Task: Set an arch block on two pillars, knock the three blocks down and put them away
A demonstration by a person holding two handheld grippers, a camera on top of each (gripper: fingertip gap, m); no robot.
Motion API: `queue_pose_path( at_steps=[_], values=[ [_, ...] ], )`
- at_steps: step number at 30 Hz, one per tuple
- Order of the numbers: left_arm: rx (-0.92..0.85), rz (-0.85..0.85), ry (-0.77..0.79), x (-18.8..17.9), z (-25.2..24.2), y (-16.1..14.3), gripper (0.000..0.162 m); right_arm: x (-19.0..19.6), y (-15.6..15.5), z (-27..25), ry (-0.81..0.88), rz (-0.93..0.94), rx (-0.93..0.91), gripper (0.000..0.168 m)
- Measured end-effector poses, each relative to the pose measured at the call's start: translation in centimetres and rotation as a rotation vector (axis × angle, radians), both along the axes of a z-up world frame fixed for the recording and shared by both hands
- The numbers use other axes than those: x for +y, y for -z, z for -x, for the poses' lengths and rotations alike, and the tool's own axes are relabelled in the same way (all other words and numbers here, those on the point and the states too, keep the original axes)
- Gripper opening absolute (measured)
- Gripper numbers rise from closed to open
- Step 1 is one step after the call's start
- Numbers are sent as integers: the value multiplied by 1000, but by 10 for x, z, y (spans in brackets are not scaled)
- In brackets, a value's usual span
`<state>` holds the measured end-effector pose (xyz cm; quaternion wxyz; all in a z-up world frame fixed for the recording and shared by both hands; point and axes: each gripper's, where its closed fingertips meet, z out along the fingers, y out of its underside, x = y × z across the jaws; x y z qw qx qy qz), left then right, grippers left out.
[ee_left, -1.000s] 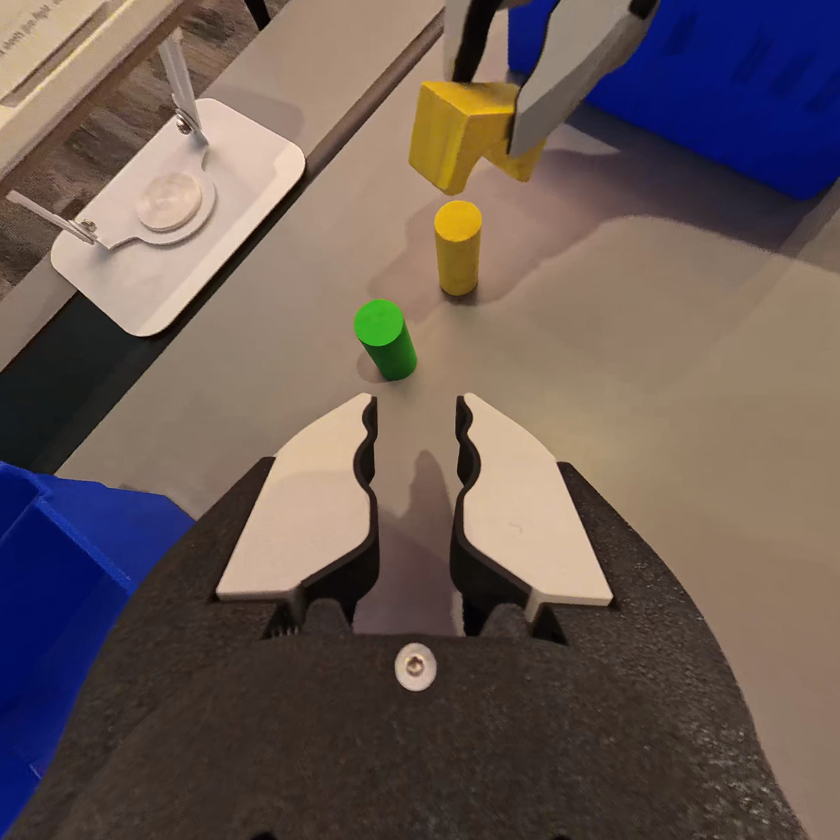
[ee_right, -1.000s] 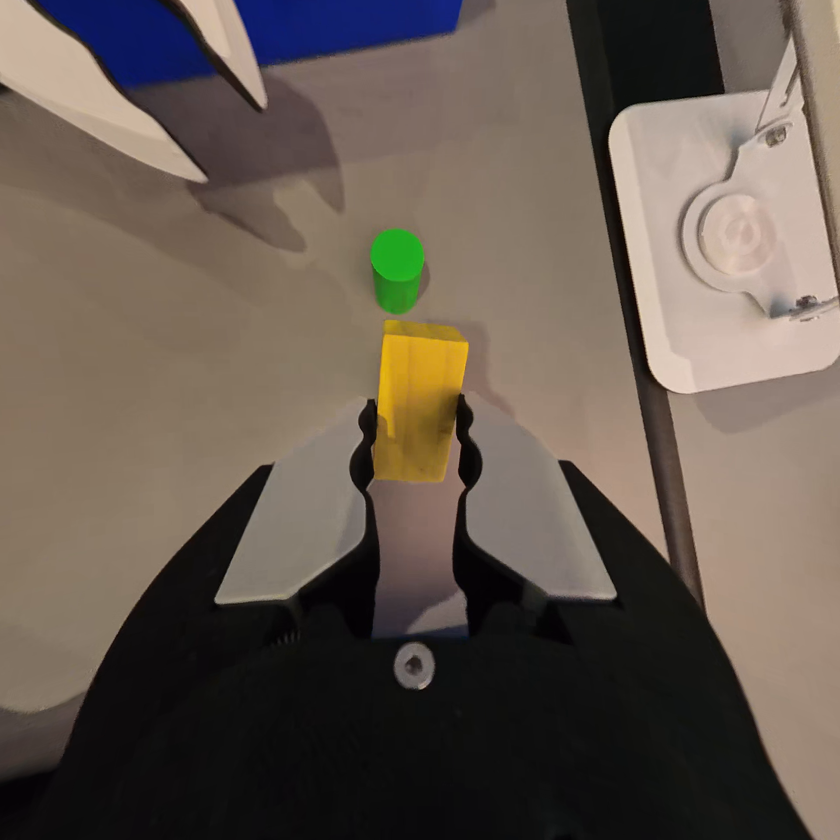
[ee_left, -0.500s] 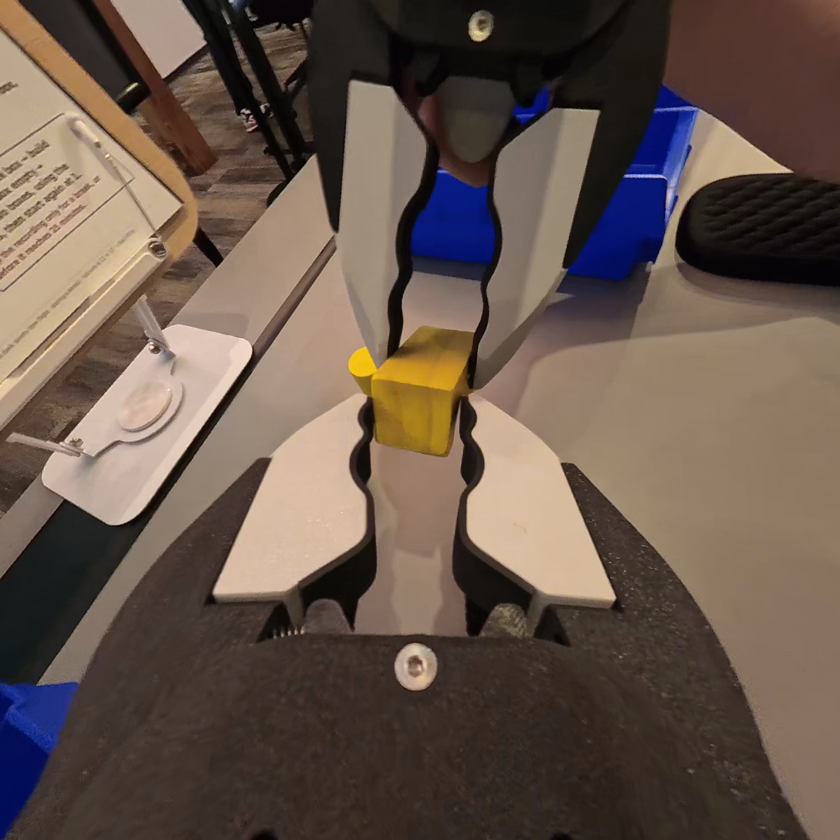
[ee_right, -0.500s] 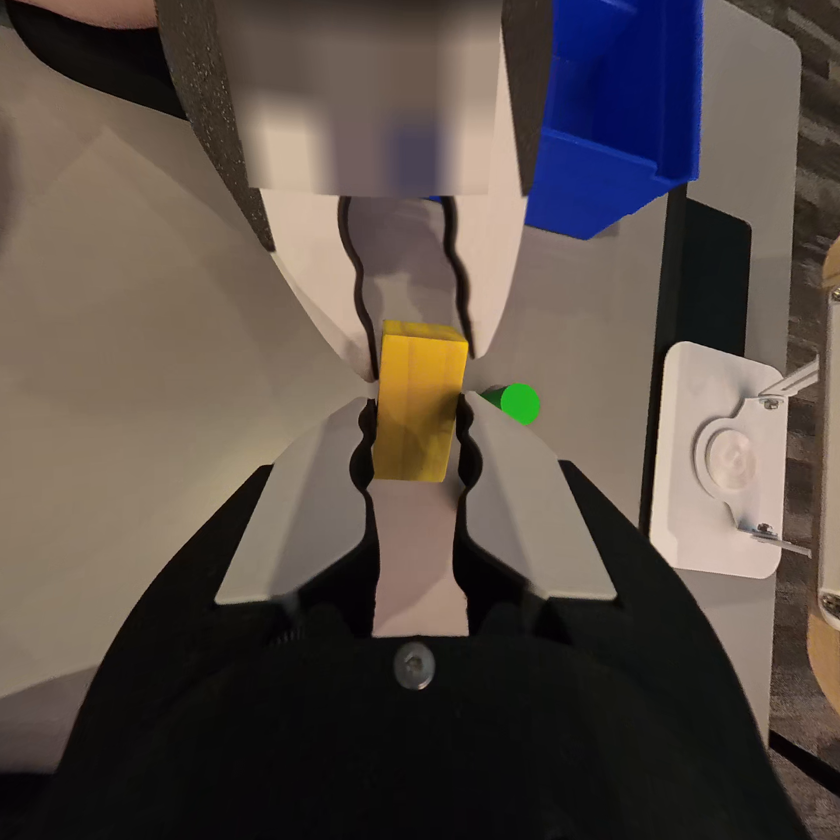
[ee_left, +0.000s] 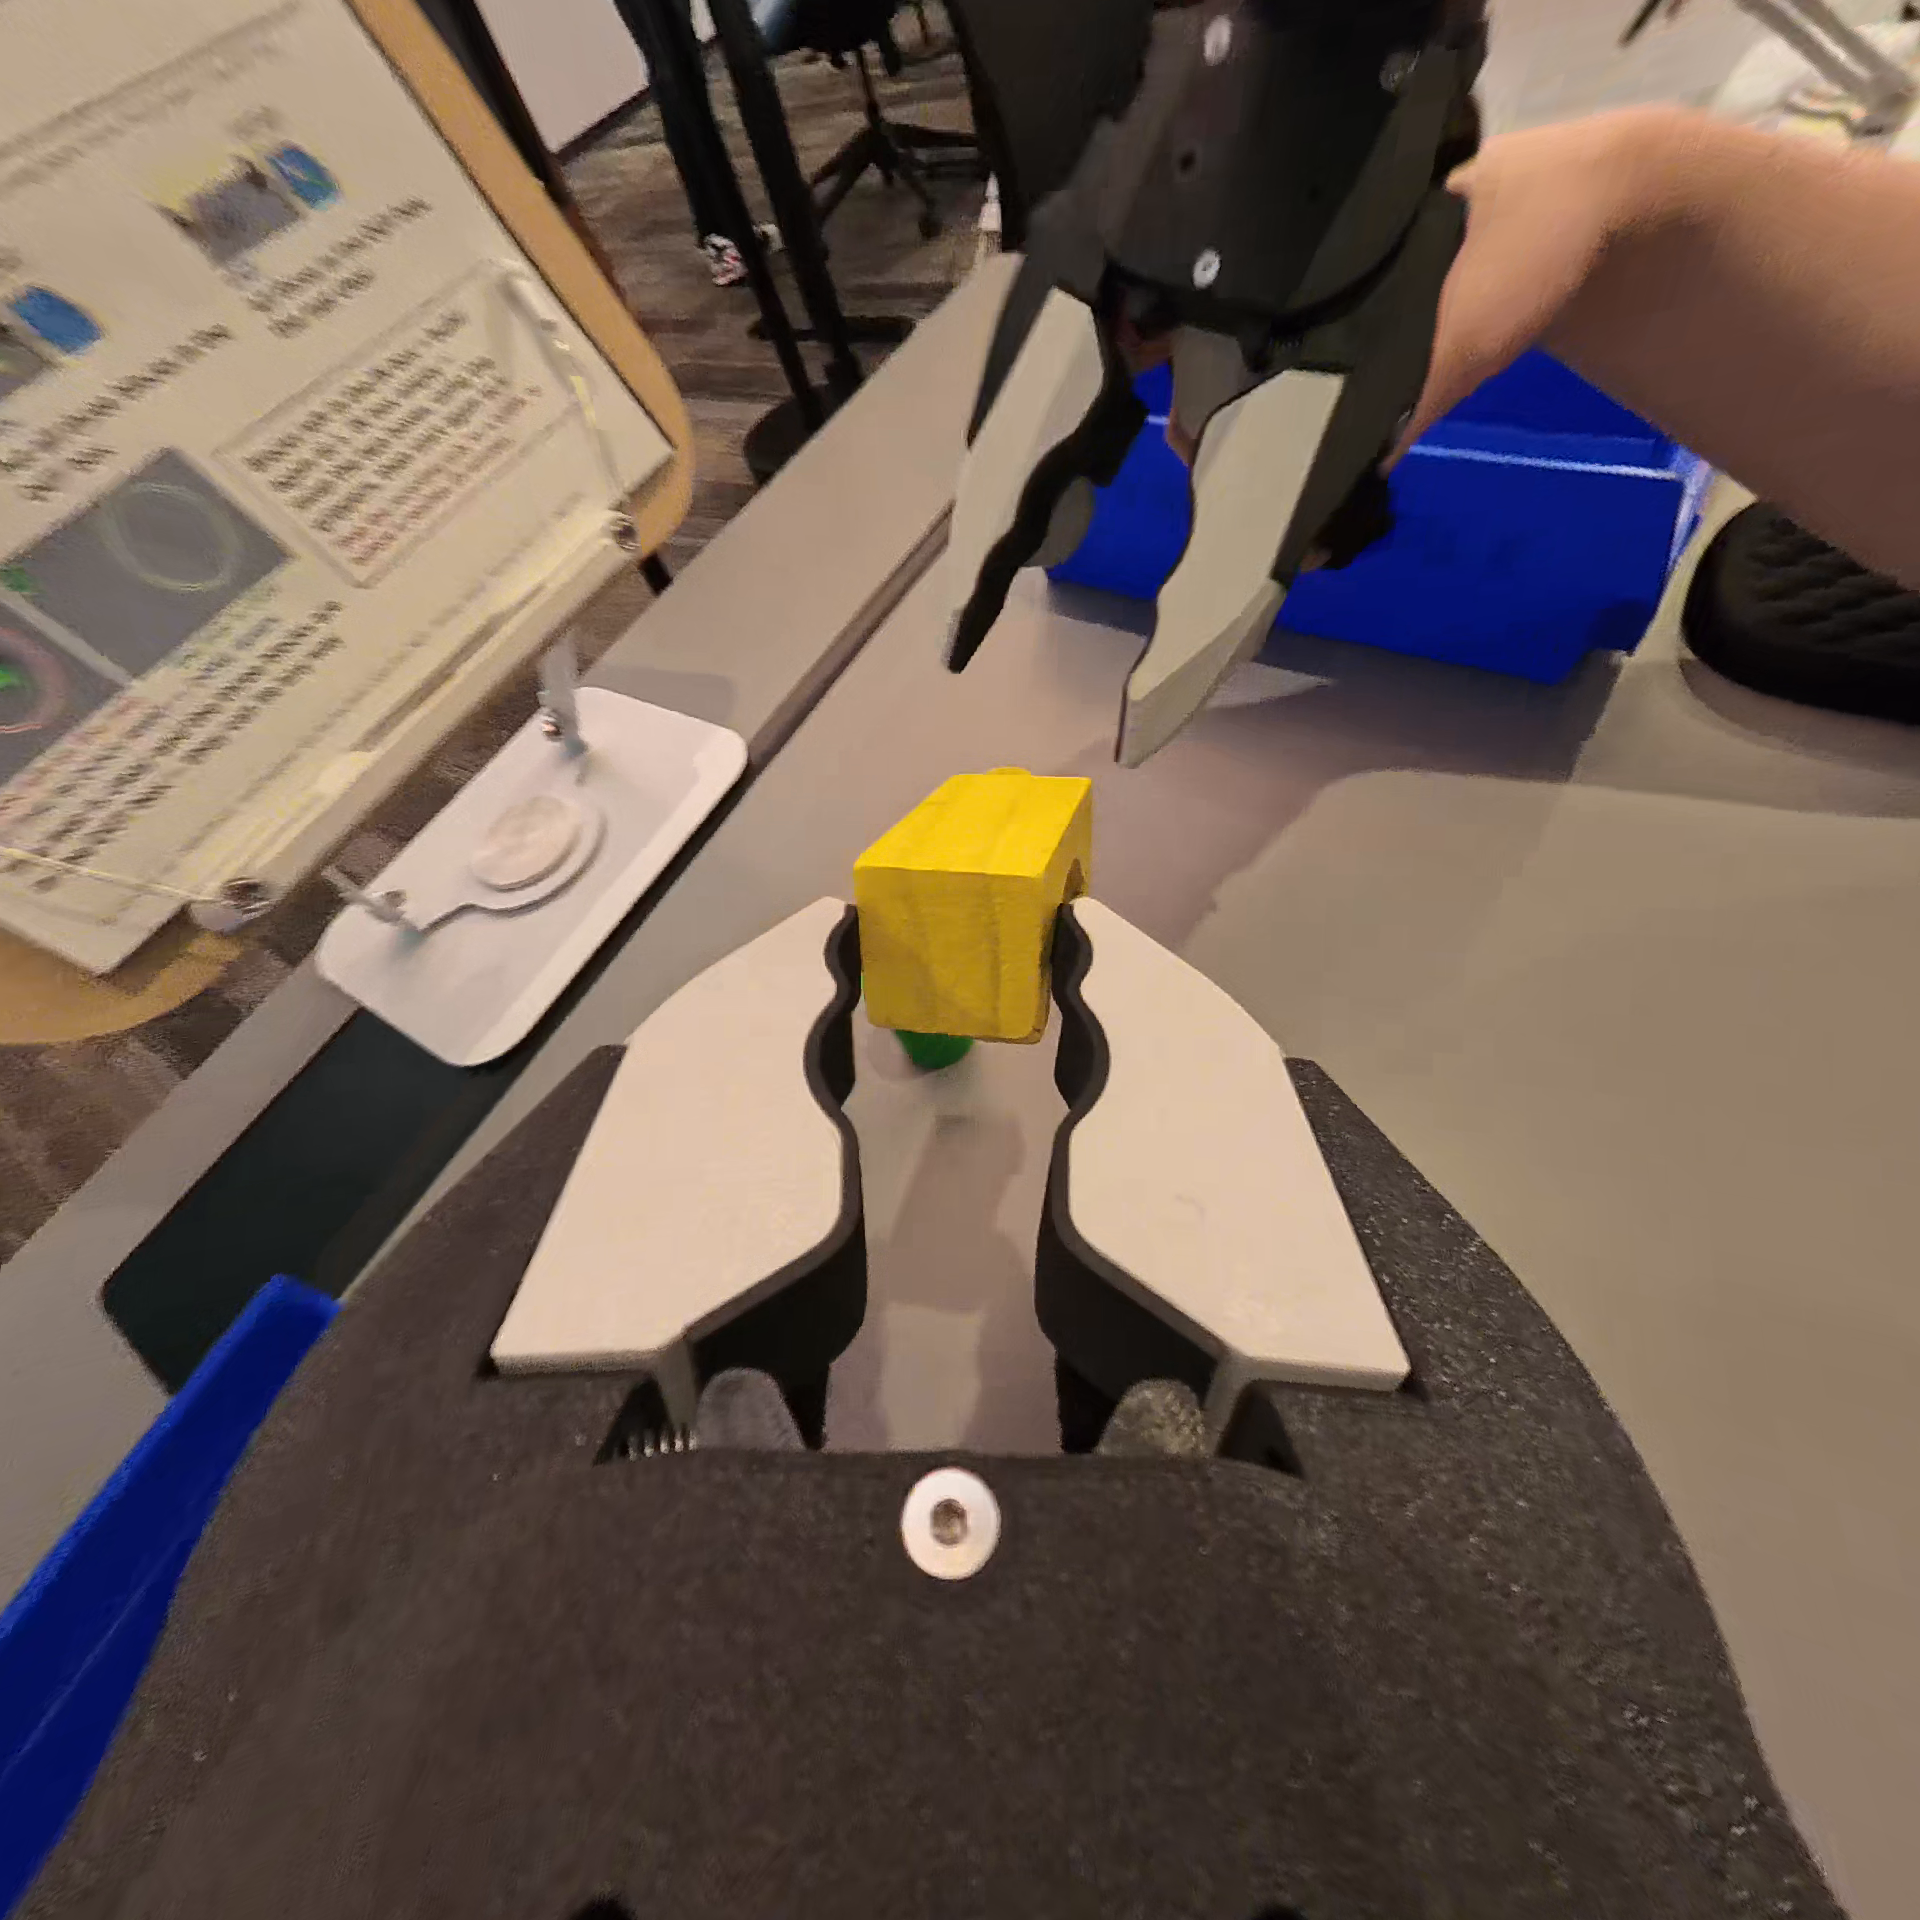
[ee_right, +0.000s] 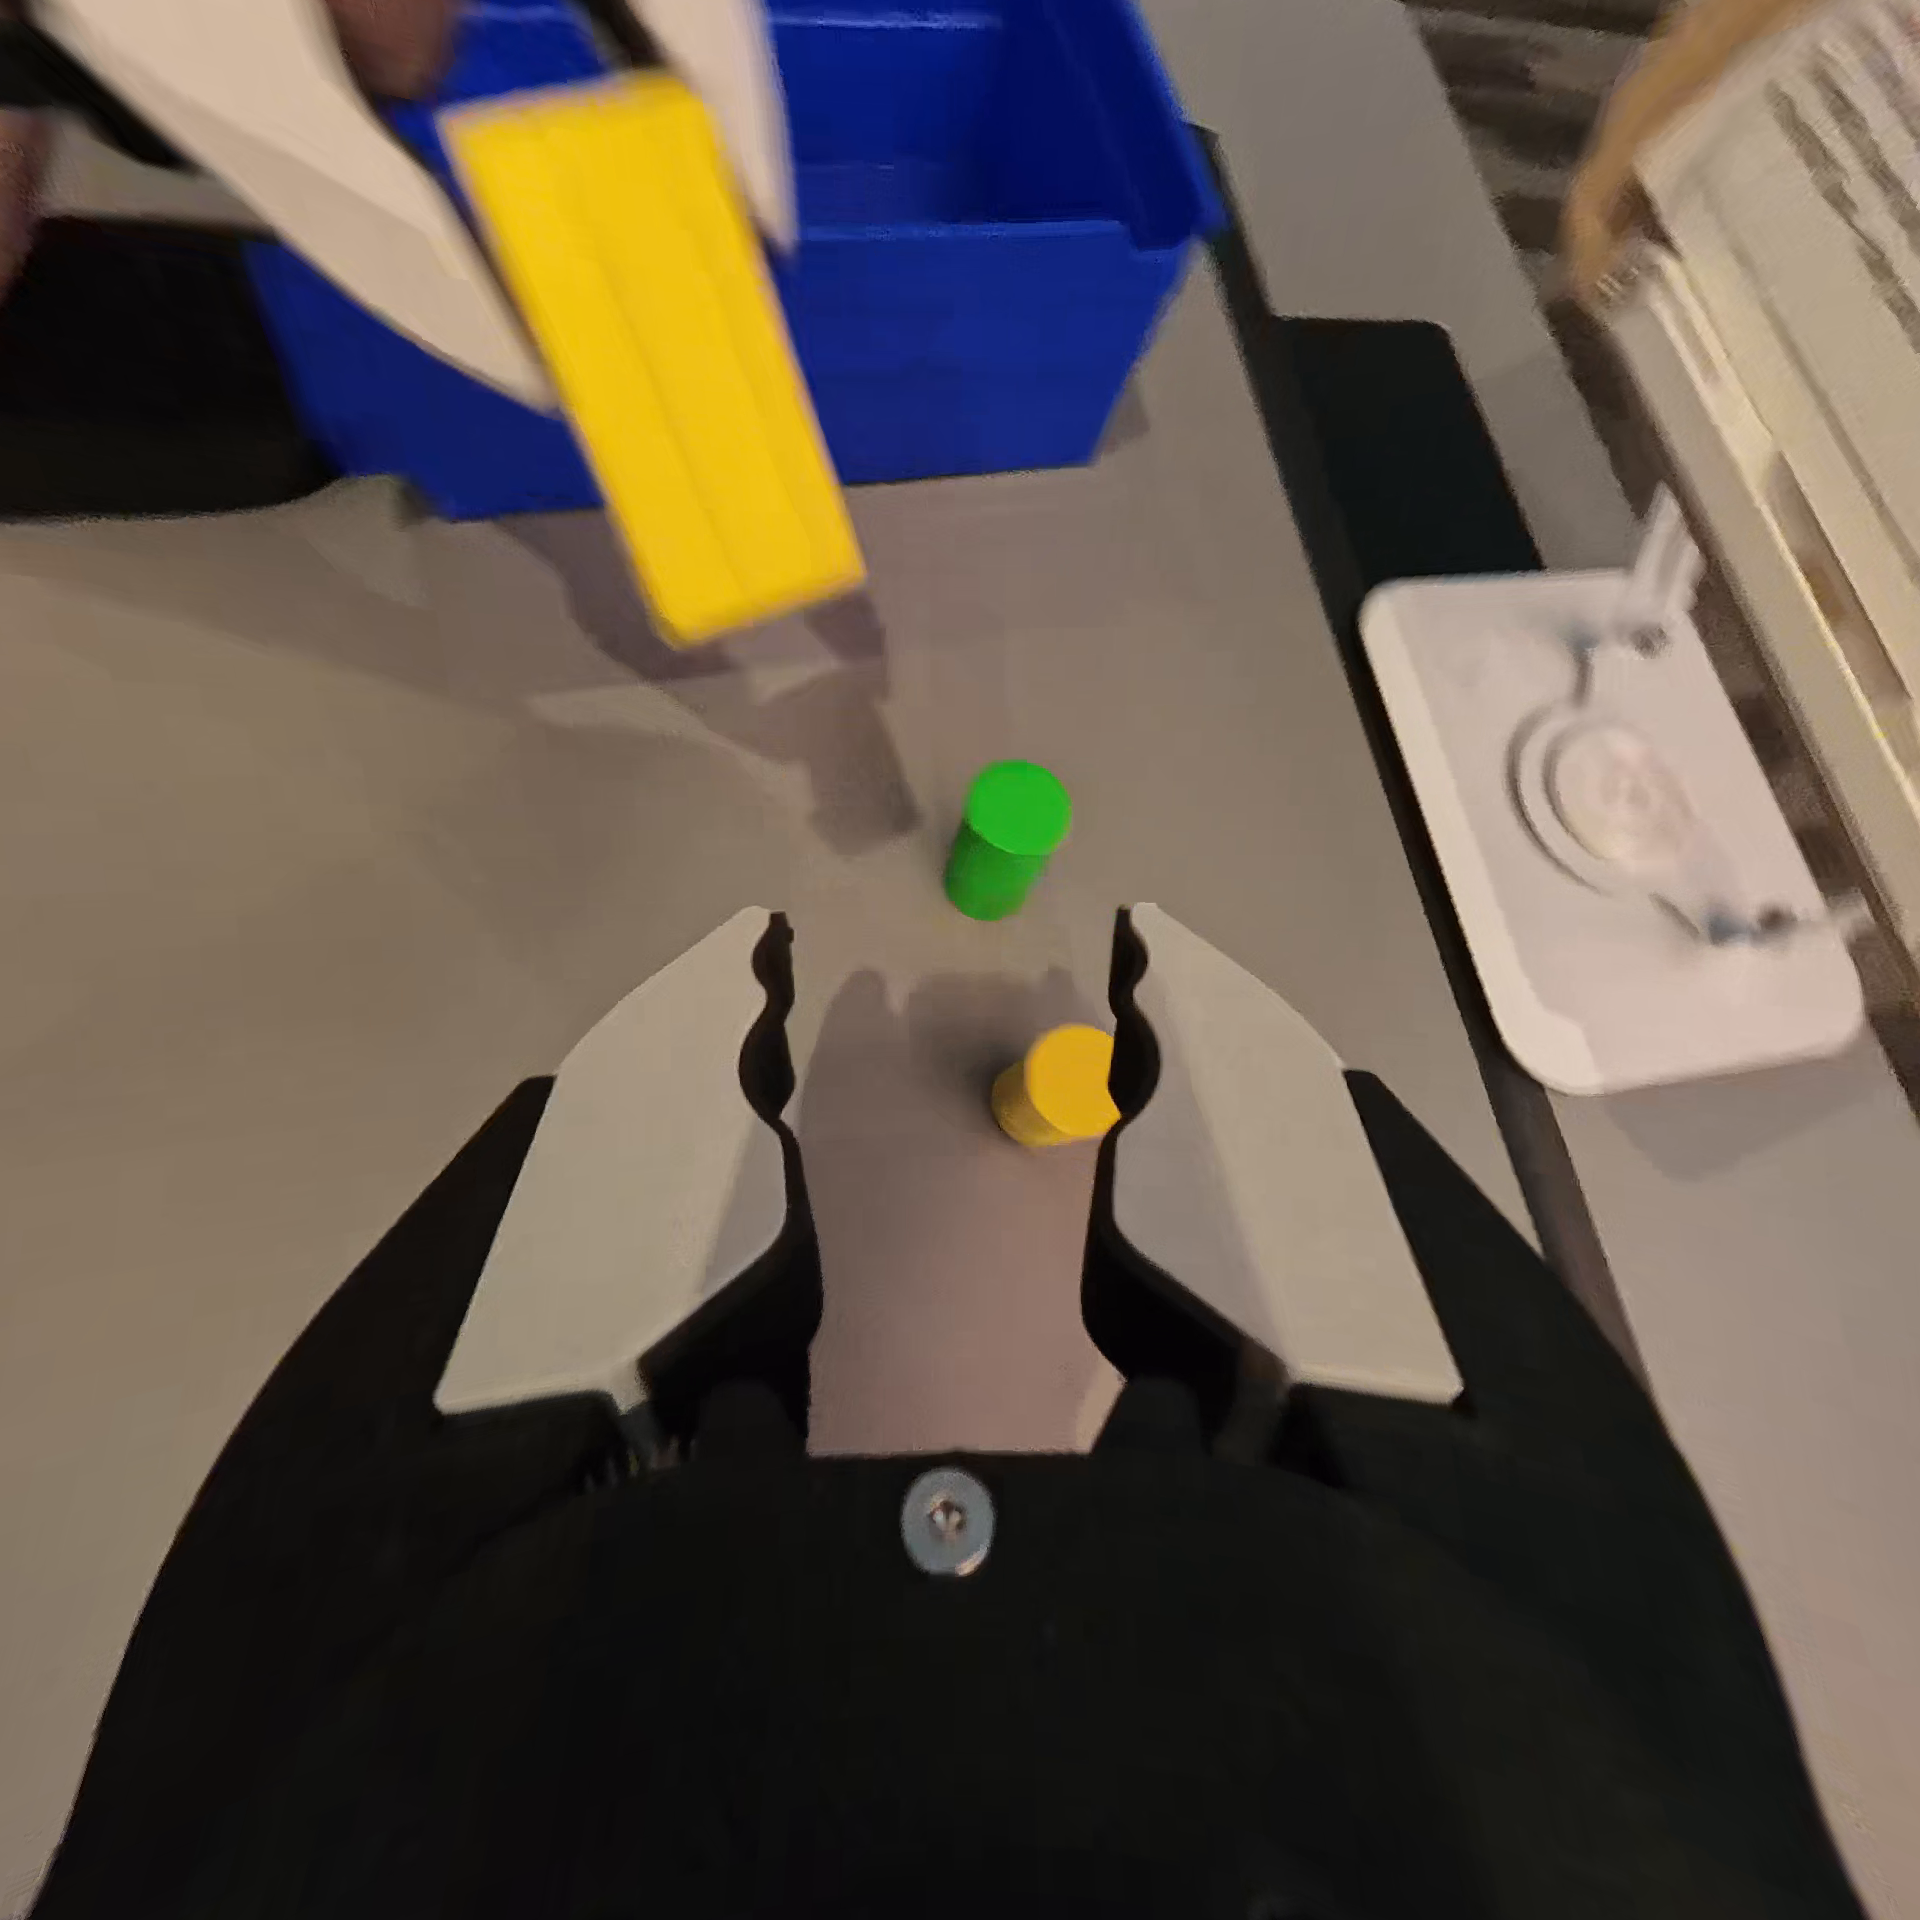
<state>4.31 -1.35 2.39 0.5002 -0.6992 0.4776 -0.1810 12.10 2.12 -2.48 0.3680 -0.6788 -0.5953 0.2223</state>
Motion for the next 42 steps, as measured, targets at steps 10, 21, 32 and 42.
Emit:
queue_pose_path(
  at_steps=[10, 21, 32, 42],
  values=[
    [-120, -53, -57, -1, 38, -45, 35, 42, 72, -32, 205, 130, -239, 58],
    [-114, -46, -49, -3, 35, -45, 35, 44, 89, -22, 203, 204, -325, 33],
    [-113, -41, -45, -4, 35, -44, 35, 40, 85, -4, 154, 186, -293, 33],
    [-118, -27, -42, -3, 34, -42, 35, 32, 69, 1, 119, 167, -230, 50]
  ],
)
